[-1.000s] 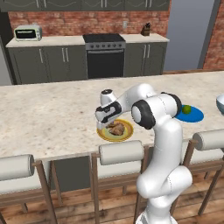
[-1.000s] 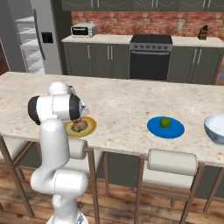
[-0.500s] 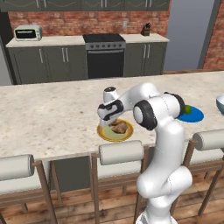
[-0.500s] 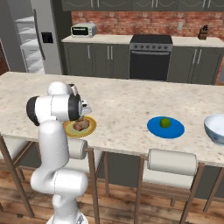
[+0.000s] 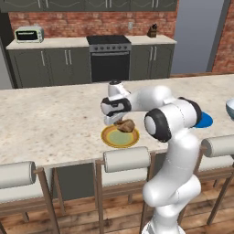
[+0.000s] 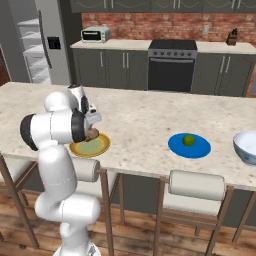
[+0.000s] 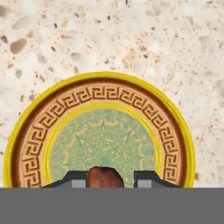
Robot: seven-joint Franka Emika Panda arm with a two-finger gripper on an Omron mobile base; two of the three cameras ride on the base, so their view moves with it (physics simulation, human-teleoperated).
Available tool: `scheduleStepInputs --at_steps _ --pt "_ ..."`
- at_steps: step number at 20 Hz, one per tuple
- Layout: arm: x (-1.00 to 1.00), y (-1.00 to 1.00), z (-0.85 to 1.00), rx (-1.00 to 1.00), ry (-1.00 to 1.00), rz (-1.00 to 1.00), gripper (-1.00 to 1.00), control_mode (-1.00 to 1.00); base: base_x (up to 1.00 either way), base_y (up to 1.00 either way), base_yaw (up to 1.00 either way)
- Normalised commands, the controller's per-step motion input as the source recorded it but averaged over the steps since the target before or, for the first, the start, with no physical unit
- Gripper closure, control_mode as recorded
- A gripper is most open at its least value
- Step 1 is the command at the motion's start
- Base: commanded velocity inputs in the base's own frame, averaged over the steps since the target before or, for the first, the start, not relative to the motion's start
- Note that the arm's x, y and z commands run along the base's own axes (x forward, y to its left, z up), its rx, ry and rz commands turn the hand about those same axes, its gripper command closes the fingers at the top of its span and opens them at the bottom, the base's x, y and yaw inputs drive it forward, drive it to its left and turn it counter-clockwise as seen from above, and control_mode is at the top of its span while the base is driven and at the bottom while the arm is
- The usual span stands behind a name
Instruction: Pick the chicken drumstick and lime from their plates and place them in the bowl. Then put the bowl in the fridge.
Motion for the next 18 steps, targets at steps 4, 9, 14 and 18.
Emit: scheduleStepInputs --at_steps 4,9,14,18 --pt "-0.28 -0.19 0.39 0.01 0.00 0.19 1.00 -1.00 0.00 0.00 0.00" --pt "-0.36 -0.24 0.30 0.03 -0.02 0.16 1.00 -1.00 0.00 0.00 0.00" --pt "-0.21 -0.06 0.17 0.01 -0.02 0.00 1.00 -1.00 0.00 0.00 0.00" --pt "0.00 0.00 0.01 0.00 0.00 0.00 1.00 -1.00 0.00 0.00 0.00"
